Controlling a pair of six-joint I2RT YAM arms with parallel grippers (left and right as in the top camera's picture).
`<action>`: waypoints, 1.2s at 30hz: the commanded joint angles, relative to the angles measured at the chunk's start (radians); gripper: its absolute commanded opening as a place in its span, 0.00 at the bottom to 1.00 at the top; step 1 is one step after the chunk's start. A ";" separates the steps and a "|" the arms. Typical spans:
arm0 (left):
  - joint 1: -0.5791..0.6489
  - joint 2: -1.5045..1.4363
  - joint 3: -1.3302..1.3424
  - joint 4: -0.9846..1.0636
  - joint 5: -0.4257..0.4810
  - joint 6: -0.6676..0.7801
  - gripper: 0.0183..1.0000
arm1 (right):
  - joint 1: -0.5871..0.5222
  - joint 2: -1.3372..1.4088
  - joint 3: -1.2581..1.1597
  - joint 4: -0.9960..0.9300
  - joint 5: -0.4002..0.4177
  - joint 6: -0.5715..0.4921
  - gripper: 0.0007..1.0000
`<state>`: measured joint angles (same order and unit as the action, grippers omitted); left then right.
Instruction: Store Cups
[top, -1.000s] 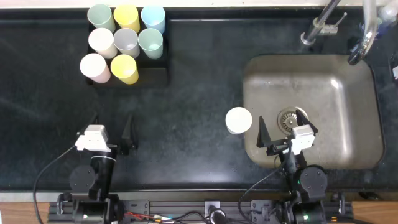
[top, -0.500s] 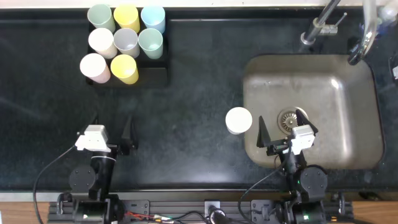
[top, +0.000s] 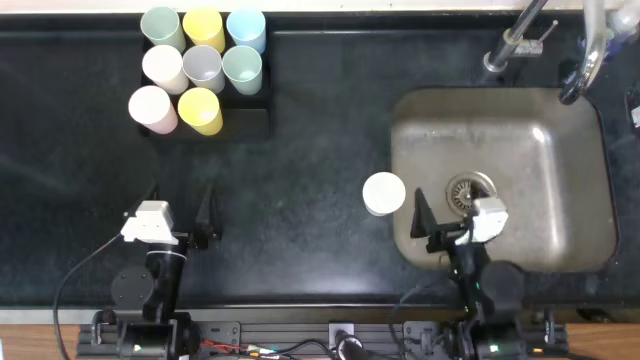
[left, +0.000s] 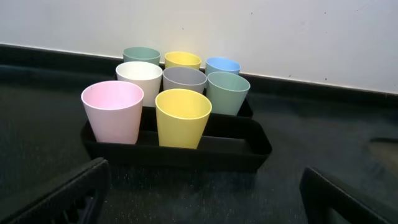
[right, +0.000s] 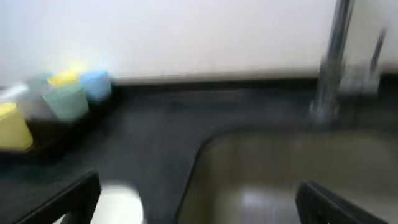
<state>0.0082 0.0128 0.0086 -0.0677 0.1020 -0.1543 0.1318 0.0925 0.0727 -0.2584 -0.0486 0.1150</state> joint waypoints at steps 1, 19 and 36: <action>-0.004 -0.010 -0.001 -0.003 0.017 -0.011 1.00 | -0.002 0.200 0.282 -0.239 0.043 0.068 1.00; -0.004 -0.010 -0.001 -0.003 0.017 -0.011 1.00 | 0.018 1.147 1.108 -0.995 -0.197 -0.116 1.00; -0.004 -0.010 -0.001 -0.003 0.017 -0.011 1.00 | 0.087 1.461 1.120 -0.995 -0.051 -0.095 0.82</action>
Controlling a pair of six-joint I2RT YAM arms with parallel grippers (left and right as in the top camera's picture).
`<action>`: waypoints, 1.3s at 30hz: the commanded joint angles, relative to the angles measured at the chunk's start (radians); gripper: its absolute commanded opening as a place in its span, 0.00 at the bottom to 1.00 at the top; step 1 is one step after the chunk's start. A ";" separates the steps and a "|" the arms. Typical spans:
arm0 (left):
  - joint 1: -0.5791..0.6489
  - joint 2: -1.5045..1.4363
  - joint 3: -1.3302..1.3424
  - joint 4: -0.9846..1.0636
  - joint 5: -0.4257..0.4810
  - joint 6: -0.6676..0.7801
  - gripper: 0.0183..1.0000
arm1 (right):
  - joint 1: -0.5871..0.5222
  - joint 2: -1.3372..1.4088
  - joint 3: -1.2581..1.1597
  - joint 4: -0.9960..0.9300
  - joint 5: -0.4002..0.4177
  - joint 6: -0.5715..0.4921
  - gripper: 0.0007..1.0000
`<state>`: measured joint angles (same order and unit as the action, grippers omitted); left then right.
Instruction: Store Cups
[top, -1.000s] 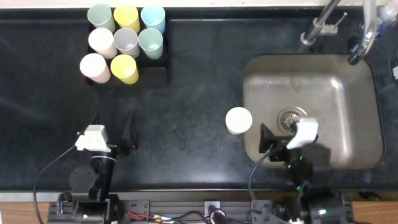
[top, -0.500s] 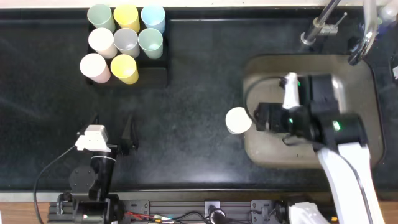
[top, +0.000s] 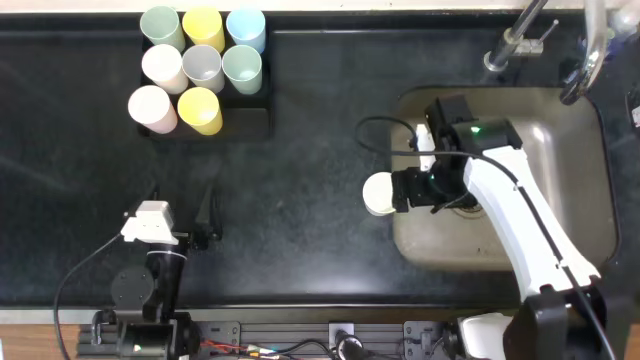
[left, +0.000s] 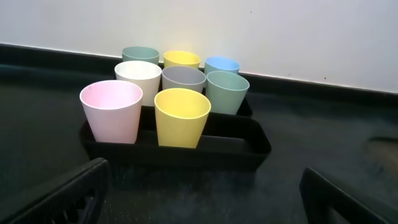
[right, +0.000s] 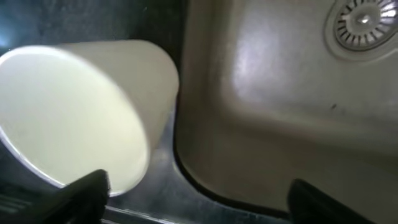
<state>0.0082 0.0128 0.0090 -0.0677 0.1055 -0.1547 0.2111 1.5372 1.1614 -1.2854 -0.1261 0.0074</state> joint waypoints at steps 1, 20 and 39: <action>-0.004 -0.010 -0.001 -0.003 0.014 -0.011 1.00 | 0.013 0.024 0.031 0.045 0.026 0.013 0.79; -0.004 -0.010 -0.001 -0.003 0.014 -0.011 1.00 | 0.090 0.086 0.090 0.132 -0.069 0.023 0.04; -0.004 -0.010 -0.001 -0.003 0.014 -0.011 1.00 | 0.331 0.383 0.919 0.108 -0.058 0.223 0.04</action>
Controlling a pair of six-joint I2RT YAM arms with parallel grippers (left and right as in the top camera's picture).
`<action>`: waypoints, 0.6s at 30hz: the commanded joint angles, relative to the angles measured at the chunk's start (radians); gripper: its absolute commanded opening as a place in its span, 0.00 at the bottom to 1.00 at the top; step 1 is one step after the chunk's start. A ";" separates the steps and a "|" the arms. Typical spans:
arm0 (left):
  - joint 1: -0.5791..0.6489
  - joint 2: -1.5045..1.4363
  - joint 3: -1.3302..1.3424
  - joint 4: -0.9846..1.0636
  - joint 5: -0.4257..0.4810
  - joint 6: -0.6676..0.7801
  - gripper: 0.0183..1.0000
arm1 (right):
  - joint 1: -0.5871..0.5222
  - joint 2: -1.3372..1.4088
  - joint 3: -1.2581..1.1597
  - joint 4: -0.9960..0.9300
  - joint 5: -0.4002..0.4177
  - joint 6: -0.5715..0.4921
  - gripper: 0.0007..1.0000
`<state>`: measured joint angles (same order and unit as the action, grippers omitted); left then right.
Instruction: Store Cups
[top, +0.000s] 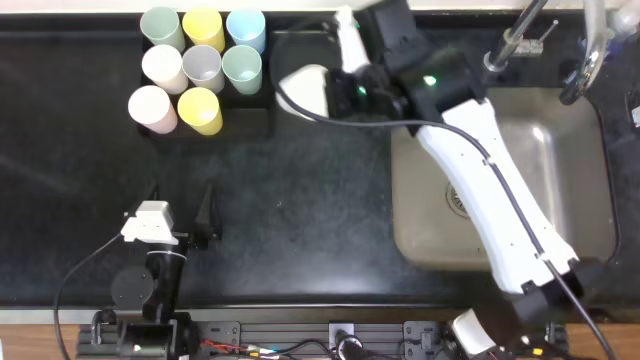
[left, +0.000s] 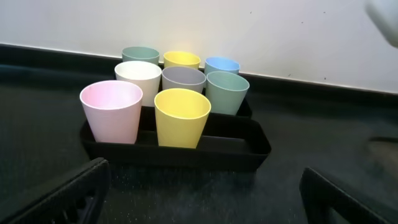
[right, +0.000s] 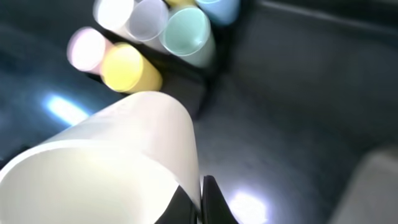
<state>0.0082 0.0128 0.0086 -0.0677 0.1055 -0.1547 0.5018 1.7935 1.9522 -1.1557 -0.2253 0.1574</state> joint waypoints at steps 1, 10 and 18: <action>-0.004 -0.010 -0.001 -0.003 0.014 -0.011 1.00 | 0.054 0.162 0.167 -0.030 0.058 0.076 0.04; -0.004 -0.010 -0.001 -0.003 0.014 -0.011 1.00 | 0.147 0.334 0.256 -0.025 0.172 0.122 0.04; -0.004 -0.010 -0.001 -0.003 0.014 -0.011 1.00 | 0.168 0.408 0.255 0.009 0.175 0.169 0.04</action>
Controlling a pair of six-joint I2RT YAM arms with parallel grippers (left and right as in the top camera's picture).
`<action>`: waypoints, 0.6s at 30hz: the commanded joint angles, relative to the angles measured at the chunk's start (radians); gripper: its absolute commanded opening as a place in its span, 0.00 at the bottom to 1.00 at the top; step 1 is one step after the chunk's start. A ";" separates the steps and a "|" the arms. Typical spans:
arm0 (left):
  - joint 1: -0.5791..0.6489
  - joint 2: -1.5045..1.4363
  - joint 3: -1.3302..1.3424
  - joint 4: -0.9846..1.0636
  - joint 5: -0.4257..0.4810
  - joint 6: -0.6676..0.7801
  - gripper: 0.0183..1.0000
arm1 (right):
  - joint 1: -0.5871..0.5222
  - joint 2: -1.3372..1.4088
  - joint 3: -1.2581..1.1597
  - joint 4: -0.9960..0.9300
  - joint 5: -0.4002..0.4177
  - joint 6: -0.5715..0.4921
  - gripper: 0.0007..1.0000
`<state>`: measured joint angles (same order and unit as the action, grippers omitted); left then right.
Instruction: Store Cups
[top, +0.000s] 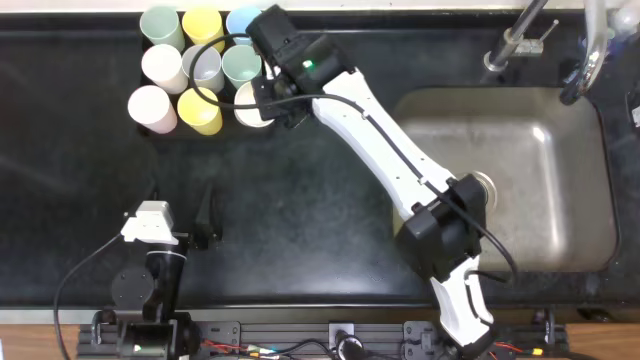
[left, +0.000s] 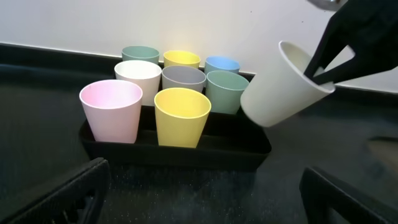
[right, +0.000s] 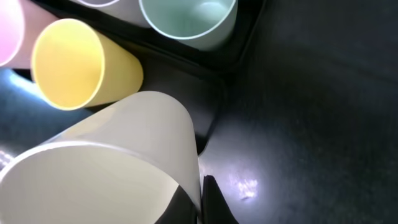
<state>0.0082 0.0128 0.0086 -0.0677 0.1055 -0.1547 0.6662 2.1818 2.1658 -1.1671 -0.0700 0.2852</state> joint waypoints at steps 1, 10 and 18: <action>-0.004 -0.010 -0.001 -0.003 0.014 -0.011 1.00 | 0.003 0.026 0.042 0.026 0.020 0.047 0.04; -0.004 -0.010 -0.001 -0.003 0.014 -0.011 1.00 | 0.016 0.097 0.042 0.045 0.019 0.066 0.04; -0.004 -0.010 -0.001 -0.003 0.014 -0.011 1.00 | 0.021 0.122 0.042 0.076 0.019 0.071 0.04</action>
<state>0.0082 0.0128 0.0086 -0.0677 0.1055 -0.1547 0.6769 2.2971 2.1735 -1.0985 -0.0593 0.3439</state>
